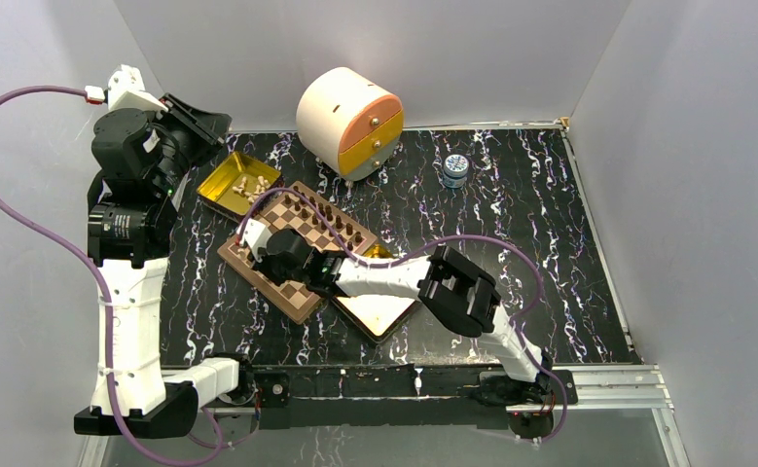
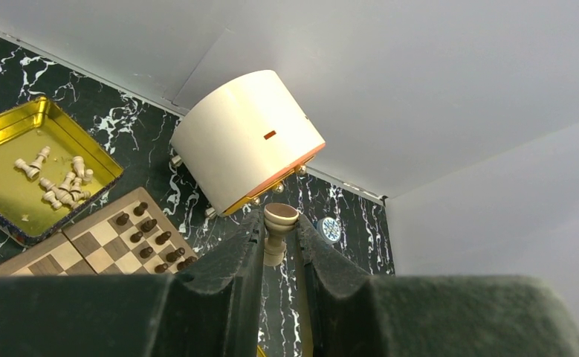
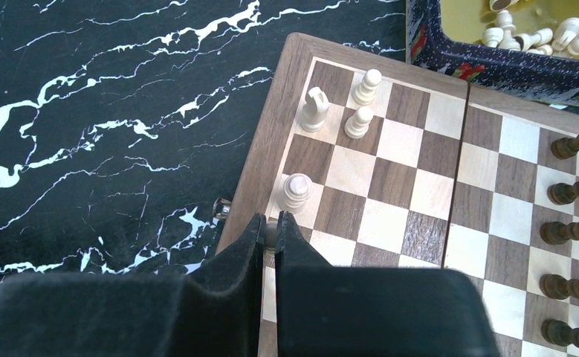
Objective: Set up the chess pieces on the board
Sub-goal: Place the chess piece on the chessboard.
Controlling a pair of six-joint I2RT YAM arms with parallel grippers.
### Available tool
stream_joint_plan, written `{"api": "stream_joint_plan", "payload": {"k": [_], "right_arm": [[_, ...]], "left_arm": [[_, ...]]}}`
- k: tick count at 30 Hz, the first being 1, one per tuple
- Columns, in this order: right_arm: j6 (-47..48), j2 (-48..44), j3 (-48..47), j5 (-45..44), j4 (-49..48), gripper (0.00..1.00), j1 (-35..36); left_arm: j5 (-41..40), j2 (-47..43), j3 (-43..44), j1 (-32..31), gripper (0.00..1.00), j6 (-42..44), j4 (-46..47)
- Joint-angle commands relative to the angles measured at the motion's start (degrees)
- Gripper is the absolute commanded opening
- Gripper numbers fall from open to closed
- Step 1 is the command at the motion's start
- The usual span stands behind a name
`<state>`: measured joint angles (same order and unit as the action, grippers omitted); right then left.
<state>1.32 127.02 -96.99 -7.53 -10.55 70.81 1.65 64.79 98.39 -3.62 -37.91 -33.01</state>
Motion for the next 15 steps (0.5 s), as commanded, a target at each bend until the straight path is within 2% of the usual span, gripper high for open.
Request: {"api": "stream_joint_plan", "payload": {"k": [1,15], "right_arm": [[3.5,-0.2,-0.5,-3.0,-5.1,0.0,0.7],[1.4,-0.4,1.9,-3.7,-6.5,0.0,0.7]], "left_arm": [[-2.6,-0.8,0.5,-0.5,0.02,1.0,1.4],[-2.4,-0.2,1.5,-0.7,0.01,1.2,1.4]]}}
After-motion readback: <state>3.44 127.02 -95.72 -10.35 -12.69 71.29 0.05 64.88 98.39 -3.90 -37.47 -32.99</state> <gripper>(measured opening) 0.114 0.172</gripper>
